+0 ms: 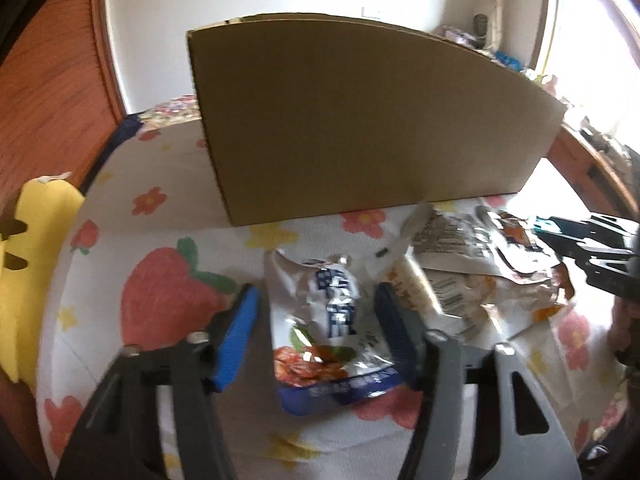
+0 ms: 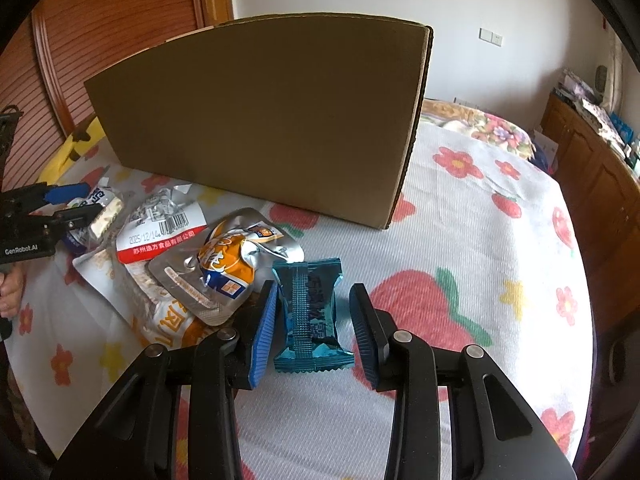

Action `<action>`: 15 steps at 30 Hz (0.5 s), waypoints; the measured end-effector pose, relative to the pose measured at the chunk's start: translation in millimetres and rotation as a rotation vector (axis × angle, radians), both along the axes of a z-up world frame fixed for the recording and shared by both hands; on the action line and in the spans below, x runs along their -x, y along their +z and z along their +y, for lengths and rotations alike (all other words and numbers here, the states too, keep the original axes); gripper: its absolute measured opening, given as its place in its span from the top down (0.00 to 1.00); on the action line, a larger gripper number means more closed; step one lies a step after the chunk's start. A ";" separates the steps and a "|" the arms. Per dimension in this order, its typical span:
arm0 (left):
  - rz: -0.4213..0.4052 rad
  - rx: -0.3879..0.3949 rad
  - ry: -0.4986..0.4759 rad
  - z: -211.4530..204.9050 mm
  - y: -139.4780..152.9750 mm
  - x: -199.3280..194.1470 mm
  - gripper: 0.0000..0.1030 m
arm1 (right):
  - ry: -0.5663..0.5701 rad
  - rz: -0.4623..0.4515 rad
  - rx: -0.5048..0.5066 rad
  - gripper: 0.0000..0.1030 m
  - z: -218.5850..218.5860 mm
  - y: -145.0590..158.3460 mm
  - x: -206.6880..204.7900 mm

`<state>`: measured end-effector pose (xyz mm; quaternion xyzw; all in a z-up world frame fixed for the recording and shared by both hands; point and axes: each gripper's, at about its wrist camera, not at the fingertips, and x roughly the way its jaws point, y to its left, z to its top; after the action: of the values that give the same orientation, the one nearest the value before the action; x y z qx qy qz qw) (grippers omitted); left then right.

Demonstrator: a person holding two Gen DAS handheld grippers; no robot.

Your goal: Organize snacks

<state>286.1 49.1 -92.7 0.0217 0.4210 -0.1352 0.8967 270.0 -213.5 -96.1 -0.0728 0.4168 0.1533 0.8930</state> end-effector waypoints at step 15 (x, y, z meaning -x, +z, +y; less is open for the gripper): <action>0.008 0.006 0.009 2.8 -1.5 4.3 0.50 | 0.000 0.002 -0.003 0.65 0.1 -0.2 -0.5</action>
<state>281.8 51.9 -94.2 0.0164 0.4241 -0.1325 0.8957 270.5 -213.4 -96.3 -0.0714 0.4174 0.1537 0.8928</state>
